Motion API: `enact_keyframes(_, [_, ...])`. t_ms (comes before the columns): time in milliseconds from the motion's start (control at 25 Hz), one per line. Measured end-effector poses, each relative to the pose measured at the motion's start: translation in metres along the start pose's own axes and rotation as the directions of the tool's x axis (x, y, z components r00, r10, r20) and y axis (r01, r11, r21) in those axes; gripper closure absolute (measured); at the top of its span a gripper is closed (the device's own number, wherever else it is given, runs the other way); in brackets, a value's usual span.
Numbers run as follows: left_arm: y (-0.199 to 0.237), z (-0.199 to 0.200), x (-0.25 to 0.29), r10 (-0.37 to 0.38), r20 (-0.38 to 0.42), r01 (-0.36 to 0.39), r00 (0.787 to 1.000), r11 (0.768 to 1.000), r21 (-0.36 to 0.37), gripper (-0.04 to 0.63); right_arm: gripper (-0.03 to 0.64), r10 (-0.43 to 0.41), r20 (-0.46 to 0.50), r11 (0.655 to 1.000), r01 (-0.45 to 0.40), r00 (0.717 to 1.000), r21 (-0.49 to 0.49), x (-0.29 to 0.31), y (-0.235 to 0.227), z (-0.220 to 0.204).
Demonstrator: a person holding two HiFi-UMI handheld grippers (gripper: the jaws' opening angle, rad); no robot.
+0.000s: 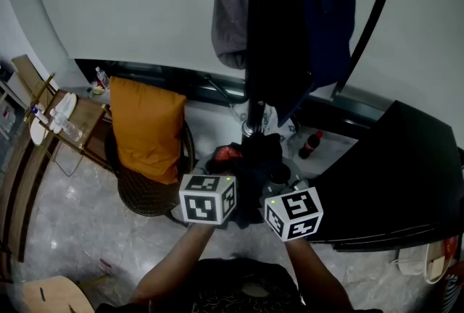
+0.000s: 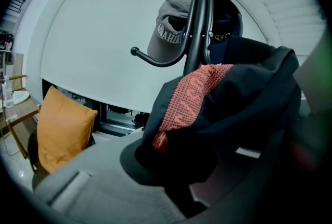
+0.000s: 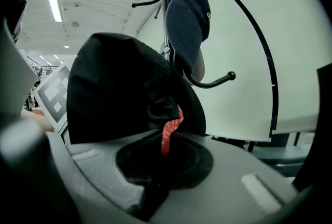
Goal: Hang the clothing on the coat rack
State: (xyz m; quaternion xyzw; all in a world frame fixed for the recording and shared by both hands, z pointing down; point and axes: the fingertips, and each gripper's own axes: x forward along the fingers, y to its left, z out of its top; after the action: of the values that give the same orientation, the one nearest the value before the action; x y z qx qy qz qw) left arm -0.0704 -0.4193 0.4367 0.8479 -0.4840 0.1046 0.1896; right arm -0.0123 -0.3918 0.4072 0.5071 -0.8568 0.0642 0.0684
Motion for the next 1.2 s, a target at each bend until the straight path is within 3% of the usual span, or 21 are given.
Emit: enact_keyframes(1200, [-0.005,-0.024,-0.002,0.001,-0.039,-0.001,0.999,1.0,-0.014,0.577,0.598,0.011,-0.04,1.0,-0.011,0.999,0.01,-0.003,0.002,-0.025])
